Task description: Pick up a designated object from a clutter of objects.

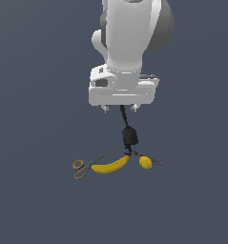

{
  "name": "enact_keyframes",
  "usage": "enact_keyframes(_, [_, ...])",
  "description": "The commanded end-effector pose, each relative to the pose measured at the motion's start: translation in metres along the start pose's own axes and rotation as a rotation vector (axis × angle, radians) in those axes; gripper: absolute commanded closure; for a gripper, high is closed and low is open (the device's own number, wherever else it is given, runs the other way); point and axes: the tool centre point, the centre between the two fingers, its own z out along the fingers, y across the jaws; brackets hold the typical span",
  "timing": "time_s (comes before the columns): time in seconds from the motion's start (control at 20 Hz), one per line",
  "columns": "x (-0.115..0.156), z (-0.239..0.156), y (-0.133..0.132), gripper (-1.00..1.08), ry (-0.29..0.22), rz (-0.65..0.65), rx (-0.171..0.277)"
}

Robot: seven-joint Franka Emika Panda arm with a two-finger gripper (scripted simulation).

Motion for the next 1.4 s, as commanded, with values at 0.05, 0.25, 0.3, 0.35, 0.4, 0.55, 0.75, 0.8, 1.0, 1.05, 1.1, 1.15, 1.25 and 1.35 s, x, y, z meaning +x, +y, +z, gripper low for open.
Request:
enact_keyframes(0.05, [-0.007,0.023,-0.006,-0.92,-0.002,-0.011,0.001])
enact_keyframes(0.25, [-0.020,0.055,-0.016,-0.92,-0.004,-0.028,0.004])
enact_keyframes(0.3, [-0.024,0.064,-0.018,-0.92,-0.005,-0.033,0.004])
enact_keyframes(0.35, [-0.028,0.073,-0.021,-0.92,-0.006,-0.037,0.005])
enact_keyframes(0.4, [-0.033,0.082,-0.023,-0.92,-0.006,-0.042,0.006])
enact_keyframes(0.55, [-0.049,0.107,-0.031,-0.92,-0.008,-0.056,0.008])
enact_keyframes(0.75, [-0.072,0.139,-0.040,-0.92,-0.011,-0.075,0.012])
enact_keyframes(0.8, [-0.079,0.147,-0.042,-0.92,-0.012,-0.080,0.013])
enact_keyframes(1.0, [-0.106,0.174,-0.050,-0.92,-0.014,-0.098,0.017])
enact_keyframes(1.05, [-0.112,0.180,-0.052,-0.92,-0.015,-0.102,0.018])
enact_keyframes(1.1, [-0.119,0.186,-0.053,-0.92,-0.016,-0.106,0.019])
enact_keyframes(1.15, [-0.125,0.190,-0.055,-0.92,-0.016,-0.109,0.020])
enact_keyframes(1.25, [-0.136,0.199,-0.057,-0.92,-0.017,-0.116,0.022])
enact_keyframes(1.35, [-0.145,0.206,-0.059,-0.92,-0.018,-0.121,0.023])
